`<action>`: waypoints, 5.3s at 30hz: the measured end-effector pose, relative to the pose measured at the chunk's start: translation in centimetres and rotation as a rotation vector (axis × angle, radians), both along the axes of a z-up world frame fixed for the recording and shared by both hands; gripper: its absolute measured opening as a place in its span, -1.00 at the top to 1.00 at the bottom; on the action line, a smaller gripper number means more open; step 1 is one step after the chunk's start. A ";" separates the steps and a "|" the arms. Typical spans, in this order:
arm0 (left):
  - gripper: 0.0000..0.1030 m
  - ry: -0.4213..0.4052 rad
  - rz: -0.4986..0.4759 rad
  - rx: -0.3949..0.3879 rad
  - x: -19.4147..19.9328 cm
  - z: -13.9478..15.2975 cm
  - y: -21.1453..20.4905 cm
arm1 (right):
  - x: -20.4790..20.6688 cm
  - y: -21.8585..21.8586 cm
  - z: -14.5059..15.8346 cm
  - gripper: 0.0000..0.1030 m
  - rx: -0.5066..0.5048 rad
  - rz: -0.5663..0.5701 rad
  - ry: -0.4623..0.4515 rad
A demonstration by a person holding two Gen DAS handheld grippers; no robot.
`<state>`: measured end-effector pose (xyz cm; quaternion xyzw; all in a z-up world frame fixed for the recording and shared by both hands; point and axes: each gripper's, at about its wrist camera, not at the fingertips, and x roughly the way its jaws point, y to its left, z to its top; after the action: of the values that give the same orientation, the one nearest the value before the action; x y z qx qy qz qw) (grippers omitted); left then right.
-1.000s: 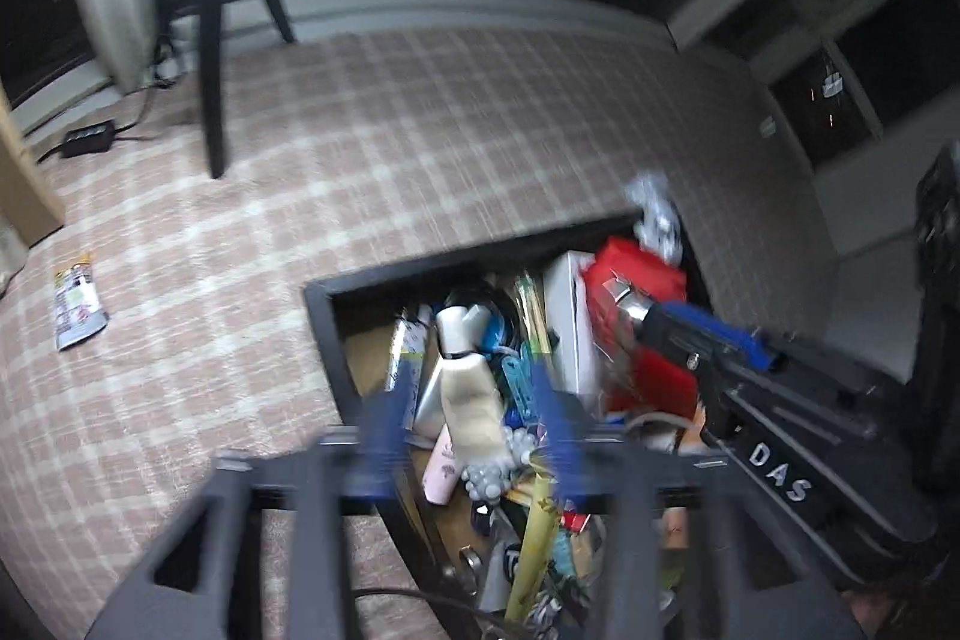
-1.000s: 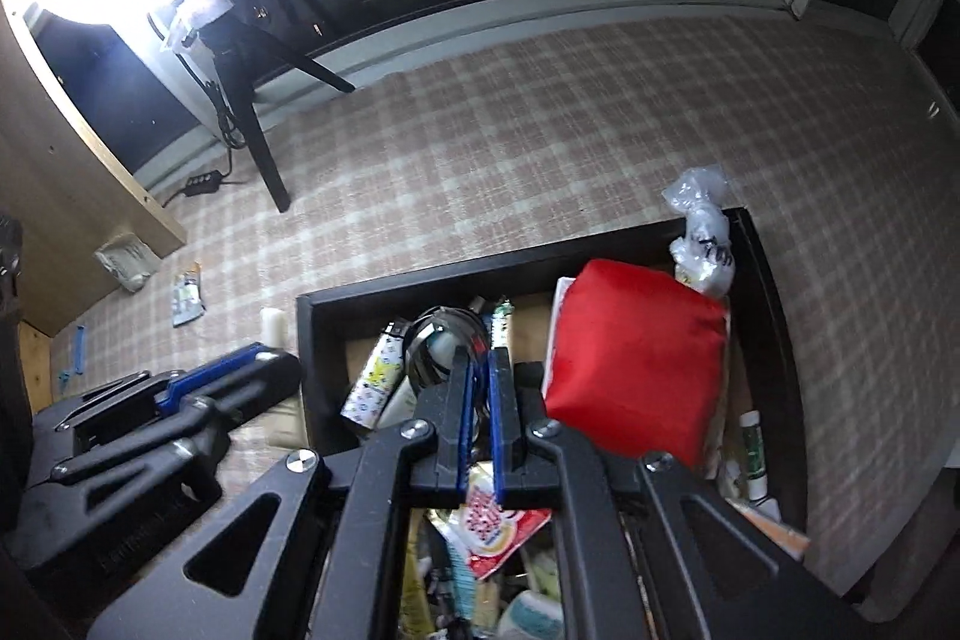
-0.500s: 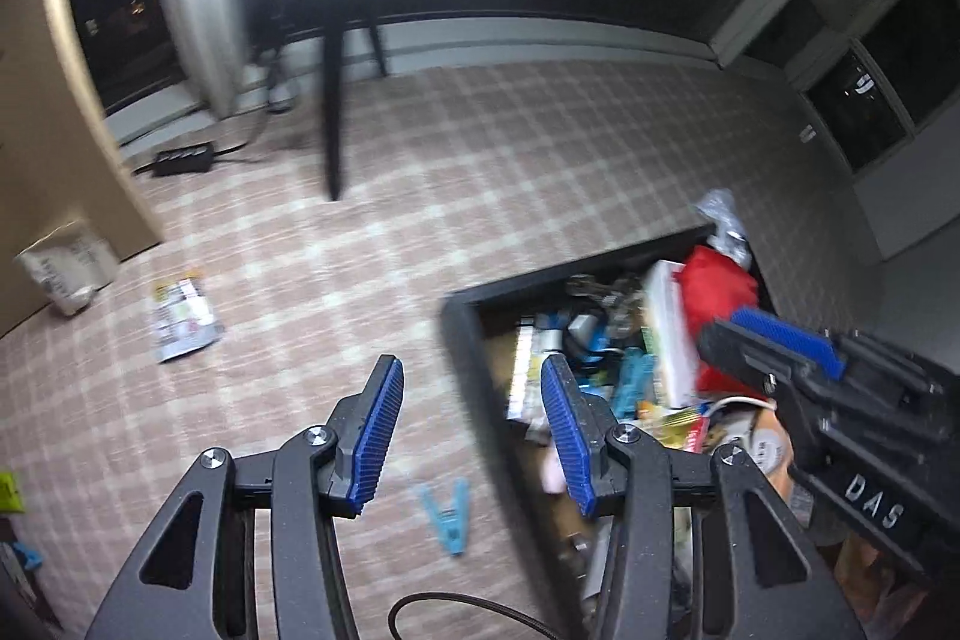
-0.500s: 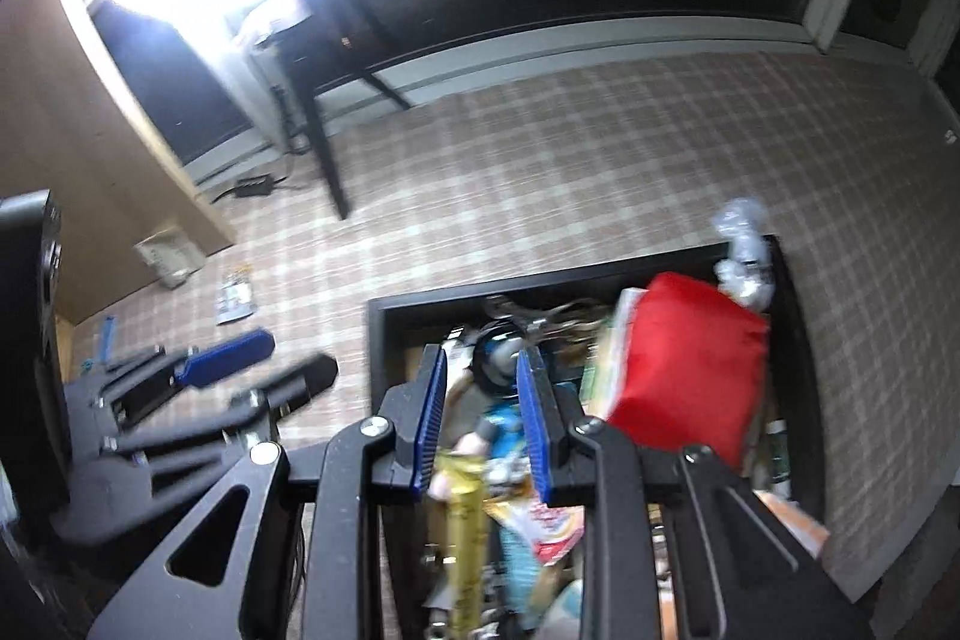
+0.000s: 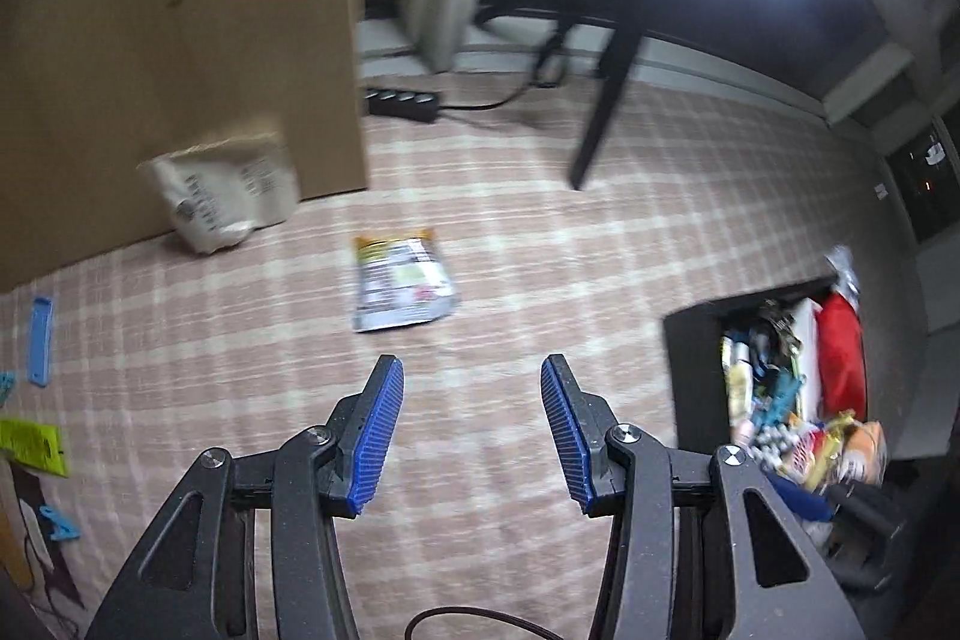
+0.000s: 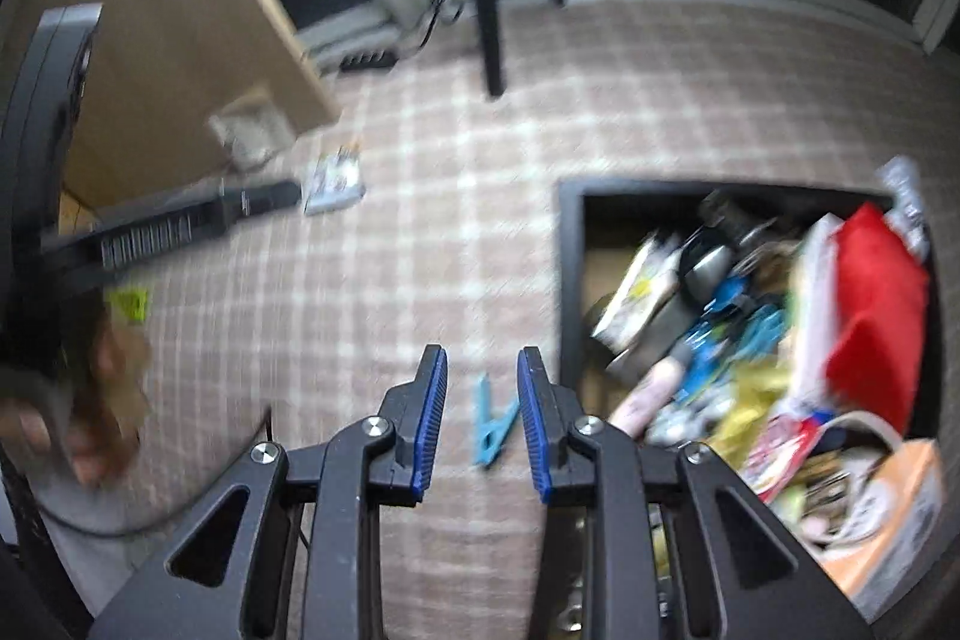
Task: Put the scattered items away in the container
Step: 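Grasp the snack wrapper with left tool while right tool grasps the blue clothespin, then carry wrapper and clothespin over the black bin and open both tools, then reach both tools to the white paper bag by the board and grasp it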
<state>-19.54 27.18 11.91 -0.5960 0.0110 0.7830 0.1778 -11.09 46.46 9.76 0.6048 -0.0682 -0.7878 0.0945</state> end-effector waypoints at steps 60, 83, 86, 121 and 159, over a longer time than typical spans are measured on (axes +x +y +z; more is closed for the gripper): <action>0.40 -0.028 0.095 -0.029 -4.6 -5.5 -3.3 | 3.1 -3.5 -4.6 0.57 0.060 -0.149 -0.051; 0.40 0.019 -0.240 0.084 5.4 2.1 13.5 | 9.1 9.0 3.2 0.57 0.126 -0.366 0.090; 0.39 0.009 -0.270 0.094 6.5 2.2 15.1 | 9.8 10.6 3.4 0.57 0.133 -0.402 0.088; 0.07 0.096 0.057 -0.025 2.3 0.6 -6.9 | 2.4 -1.9 2.9 0.11 0.070 -0.069 0.175; 0.92 0.066 0.560 0.183 -8.5 -8.9 -18.8 | -10.4 -10.0 -5.4 0.36 -0.033 -0.101 0.068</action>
<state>-27.99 8.40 3.00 -0.5317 -0.2188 0.8182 0.0074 -21.45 36.48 4.39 0.5718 -0.1082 -0.8105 0.0669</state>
